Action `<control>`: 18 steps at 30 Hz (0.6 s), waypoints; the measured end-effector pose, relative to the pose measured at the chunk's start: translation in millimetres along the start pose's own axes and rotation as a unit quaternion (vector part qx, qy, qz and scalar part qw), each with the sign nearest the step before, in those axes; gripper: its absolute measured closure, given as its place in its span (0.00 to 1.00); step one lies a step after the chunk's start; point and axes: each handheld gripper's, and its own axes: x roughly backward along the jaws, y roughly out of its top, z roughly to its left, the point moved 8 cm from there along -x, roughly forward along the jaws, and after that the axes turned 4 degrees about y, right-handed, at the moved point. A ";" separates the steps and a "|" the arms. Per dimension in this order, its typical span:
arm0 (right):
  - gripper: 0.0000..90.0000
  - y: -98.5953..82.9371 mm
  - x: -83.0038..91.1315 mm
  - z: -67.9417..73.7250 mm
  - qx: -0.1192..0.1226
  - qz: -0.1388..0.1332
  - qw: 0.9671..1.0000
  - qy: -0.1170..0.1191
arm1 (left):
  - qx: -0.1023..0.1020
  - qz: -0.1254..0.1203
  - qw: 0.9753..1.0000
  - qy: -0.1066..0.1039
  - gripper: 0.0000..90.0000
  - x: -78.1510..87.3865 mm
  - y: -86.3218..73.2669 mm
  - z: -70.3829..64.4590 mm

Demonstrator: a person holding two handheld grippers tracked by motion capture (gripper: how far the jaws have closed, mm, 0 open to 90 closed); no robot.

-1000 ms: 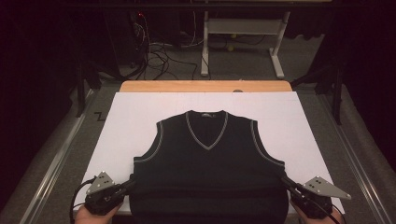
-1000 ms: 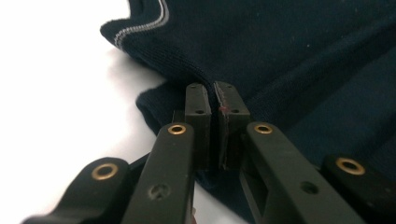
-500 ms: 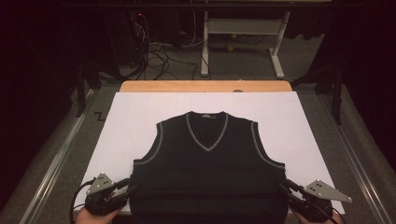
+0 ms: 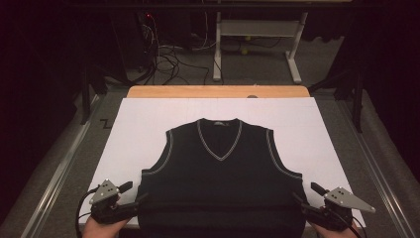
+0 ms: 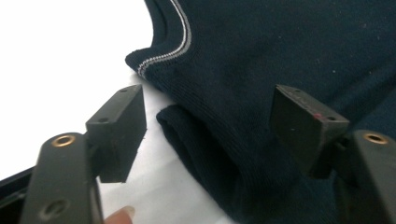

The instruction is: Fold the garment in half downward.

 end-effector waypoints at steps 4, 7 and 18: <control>0.20 2.7 -4.3 -1.9 -0.005 -0.005 1.000 -0.002 | 0.006 -0.002 1.000 0.002 0.15 -3.9 4.2 1.3; 0.16 5.2 -7.8 -3.6 -0.005 -0.006 1.000 -0.003 | 0.005 -0.002 1.000 -0.001 0.12 -6.7 7.6 0.9; 0.00 28.6 -32.2 -9.0 0.002 -0.004 1.000 -0.008 | 0.011 -0.004 1.000 -0.006 0.00 -21.5 22.1 15.3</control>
